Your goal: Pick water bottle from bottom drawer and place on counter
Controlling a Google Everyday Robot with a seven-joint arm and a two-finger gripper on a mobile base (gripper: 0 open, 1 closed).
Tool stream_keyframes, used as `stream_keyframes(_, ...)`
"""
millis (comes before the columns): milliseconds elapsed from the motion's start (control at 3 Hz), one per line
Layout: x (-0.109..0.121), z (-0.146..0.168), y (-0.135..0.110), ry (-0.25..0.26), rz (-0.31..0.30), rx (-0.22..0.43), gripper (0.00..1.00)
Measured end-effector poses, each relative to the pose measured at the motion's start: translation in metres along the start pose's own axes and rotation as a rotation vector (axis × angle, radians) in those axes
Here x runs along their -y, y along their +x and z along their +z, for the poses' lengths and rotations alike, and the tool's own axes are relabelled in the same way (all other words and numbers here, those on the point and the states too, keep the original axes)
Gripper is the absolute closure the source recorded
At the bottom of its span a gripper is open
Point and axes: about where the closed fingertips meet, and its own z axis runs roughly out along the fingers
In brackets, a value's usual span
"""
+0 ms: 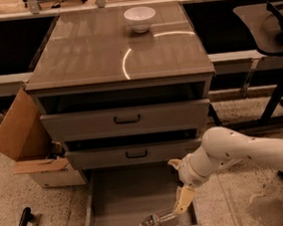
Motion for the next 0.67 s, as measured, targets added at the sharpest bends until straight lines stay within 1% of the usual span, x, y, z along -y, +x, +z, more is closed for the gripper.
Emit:
stream_keyframes(333, -0.0051, 0.0171, 0.0073, -0.030, 0.014, 0.012, 0.00)
stream_keyframes(667, -0.0050, 0.0172, 0.0074, -0.030, 0.014, 0.012, 0.00)
